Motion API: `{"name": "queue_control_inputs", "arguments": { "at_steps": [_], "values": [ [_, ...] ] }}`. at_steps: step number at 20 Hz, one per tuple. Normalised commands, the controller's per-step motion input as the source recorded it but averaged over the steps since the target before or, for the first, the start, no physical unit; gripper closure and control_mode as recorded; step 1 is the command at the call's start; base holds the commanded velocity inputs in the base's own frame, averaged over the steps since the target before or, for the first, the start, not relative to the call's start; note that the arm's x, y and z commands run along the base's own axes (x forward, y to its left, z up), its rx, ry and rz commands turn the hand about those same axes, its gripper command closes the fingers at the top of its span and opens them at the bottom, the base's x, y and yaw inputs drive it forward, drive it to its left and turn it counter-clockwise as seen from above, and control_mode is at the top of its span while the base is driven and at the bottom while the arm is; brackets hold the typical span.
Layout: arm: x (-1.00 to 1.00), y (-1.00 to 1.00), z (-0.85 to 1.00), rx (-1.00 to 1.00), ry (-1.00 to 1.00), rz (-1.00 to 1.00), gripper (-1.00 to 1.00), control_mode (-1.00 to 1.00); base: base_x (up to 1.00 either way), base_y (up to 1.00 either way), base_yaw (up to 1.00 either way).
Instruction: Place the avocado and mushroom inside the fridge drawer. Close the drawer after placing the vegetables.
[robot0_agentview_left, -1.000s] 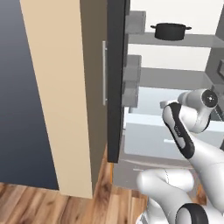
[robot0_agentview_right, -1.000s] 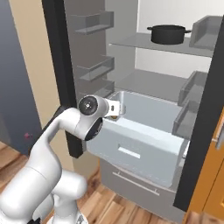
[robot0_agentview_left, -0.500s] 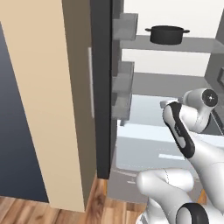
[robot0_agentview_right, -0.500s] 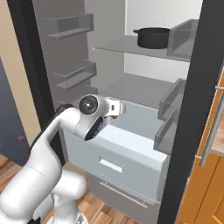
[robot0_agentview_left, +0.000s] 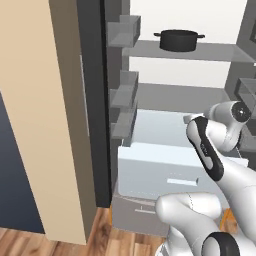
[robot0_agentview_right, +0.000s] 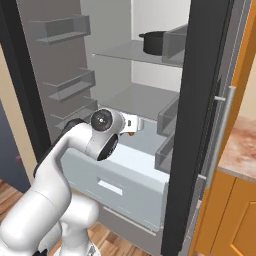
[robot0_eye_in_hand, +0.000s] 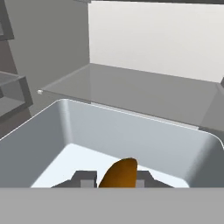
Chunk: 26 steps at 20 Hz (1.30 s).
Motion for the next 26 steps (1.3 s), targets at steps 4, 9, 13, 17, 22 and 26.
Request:
{"name": "queue_control_inputs", "arguments": {
  "at_steps": [4,9,13,17,22,26],
  "values": [
    [0.0,0.0,0.0,0.0,0.0,0.0,1.0,1.0,-0.02,-0.27,0.05],
    [0.0,0.0,0.0,0.0,0.0,0.0,1.0,1.0,0.0,-0.44,0.04],
    [0.0,0.0,0.0,0.0,0.0,0.0,1.0,1.0,0.0,-0.07,0.0],
    [0.0,0.0,0.0,0.0,0.0,0.0,1.0,1.0,0.0,0.0,0.02],
    [0.05,0.11,-0.18,-0.01,0.01,0.01,1.0,-1.0,0.0,0.0,0.0],
    [0.64,0.47,-0.44,-0.08,0.14,0.0,1.0,-1.0,0.0,0.0,0.0]
  ]
}}
